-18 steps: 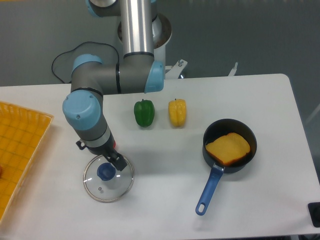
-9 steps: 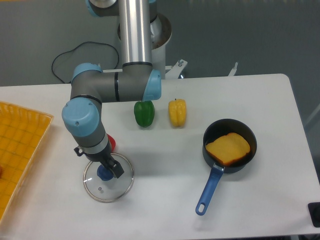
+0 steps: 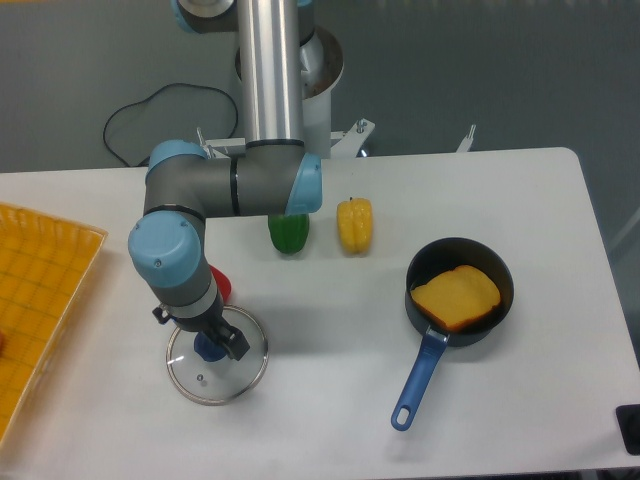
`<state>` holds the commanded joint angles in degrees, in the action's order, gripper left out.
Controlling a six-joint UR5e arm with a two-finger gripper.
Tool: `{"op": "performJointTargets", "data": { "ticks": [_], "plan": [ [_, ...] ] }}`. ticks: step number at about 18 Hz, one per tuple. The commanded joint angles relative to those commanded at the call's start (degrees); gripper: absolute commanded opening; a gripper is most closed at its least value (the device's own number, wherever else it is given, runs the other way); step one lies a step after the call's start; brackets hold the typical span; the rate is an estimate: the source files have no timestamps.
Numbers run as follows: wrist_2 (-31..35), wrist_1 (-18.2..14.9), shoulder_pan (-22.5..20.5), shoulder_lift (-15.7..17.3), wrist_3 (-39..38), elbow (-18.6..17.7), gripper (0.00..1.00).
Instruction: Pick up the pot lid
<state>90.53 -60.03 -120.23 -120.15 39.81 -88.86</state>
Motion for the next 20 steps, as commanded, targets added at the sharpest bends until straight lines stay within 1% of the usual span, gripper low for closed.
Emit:
{"op": "performJointTargets", "data": {
  "ticks": [20],
  "plan": [
    [0.2, 0.1, 0.0, -2.1, 0.4, 0.5, 1.0]
  ]
}}
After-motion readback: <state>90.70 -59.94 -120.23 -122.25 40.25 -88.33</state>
